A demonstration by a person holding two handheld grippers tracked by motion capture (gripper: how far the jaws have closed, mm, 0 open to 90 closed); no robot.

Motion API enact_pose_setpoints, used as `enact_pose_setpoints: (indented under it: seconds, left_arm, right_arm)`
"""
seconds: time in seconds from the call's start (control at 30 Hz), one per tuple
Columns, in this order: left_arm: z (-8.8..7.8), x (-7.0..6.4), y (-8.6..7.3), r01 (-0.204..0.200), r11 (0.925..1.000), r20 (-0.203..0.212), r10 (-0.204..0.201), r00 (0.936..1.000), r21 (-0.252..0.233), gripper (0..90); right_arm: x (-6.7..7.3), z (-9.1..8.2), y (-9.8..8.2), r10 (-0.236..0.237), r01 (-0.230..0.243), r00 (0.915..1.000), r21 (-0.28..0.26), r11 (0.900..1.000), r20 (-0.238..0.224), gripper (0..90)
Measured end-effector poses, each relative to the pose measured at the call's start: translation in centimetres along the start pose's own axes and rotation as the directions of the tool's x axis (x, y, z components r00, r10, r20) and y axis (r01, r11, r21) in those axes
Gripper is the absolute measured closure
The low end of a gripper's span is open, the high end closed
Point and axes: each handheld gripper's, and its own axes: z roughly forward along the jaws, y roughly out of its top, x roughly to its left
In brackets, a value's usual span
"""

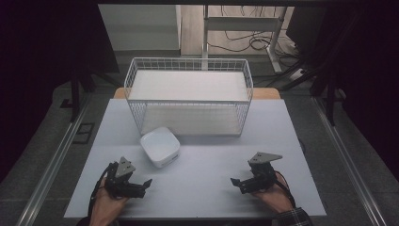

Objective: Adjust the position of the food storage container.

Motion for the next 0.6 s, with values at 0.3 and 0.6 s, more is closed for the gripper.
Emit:
enact_pose_setpoints:
  seconds: [0.3, 0.6]
  left_arm:
    - [-0.1, 1.3, -0.5, 0.104, 0.9937, 0.069, -0.101, 0.9925, -0.042, 0.7]
    - [-0.1, 1.1, 0.1, 0.096, 0.9954, 0.056, -0.095, 0.9938, -0.002, 7.9]
  right_arm:
    - [0.2, 0.0, 0.1, -0.012, 0.012, 0.9998, -0.024, 1.000, 0.017, 9.7]
    - [-0.1, 0.1, 0.1, -0.004, 0.005, 0.9998, -0.017, 1.000, 0.019, 10.2]
